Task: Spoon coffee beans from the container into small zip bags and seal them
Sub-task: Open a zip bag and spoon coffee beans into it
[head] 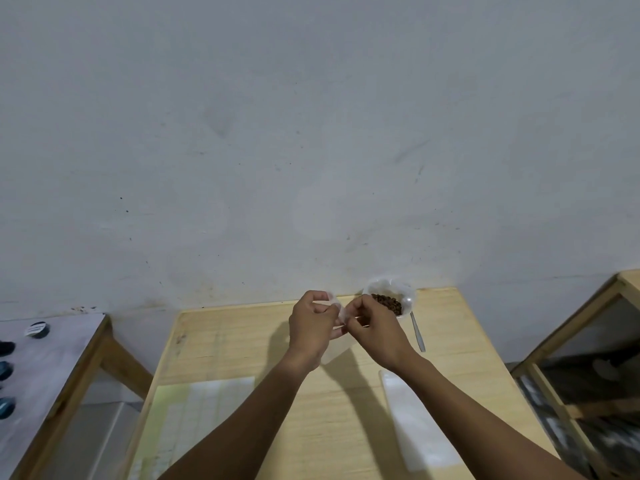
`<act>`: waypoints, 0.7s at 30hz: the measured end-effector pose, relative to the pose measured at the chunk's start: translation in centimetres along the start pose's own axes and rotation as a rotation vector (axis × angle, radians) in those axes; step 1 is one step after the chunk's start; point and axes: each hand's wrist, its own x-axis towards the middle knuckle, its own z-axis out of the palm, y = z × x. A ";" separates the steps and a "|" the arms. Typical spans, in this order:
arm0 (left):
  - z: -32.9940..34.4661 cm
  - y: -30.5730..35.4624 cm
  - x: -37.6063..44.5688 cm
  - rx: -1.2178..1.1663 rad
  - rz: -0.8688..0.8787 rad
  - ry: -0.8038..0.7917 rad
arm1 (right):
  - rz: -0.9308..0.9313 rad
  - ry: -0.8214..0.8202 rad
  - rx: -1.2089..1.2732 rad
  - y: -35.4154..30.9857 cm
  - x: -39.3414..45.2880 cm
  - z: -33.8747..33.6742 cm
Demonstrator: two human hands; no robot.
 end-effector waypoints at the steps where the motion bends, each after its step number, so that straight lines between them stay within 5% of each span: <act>1: 0.0 0.0 0.0 0.008 0.010 0.009 | 0.001 -0.006 0.008 0.1 0.0 0.2; 13: -1.2 -0.8 0.0 0.280 0.121 0.010 | 0.072 0.176 -0.167 0.6 0.9 0.1; 21: -1.7 -1.1 -0.2 0.398 0.140 -0.023 | 0.048 0.052 -0.173 1.4 1.0 0.0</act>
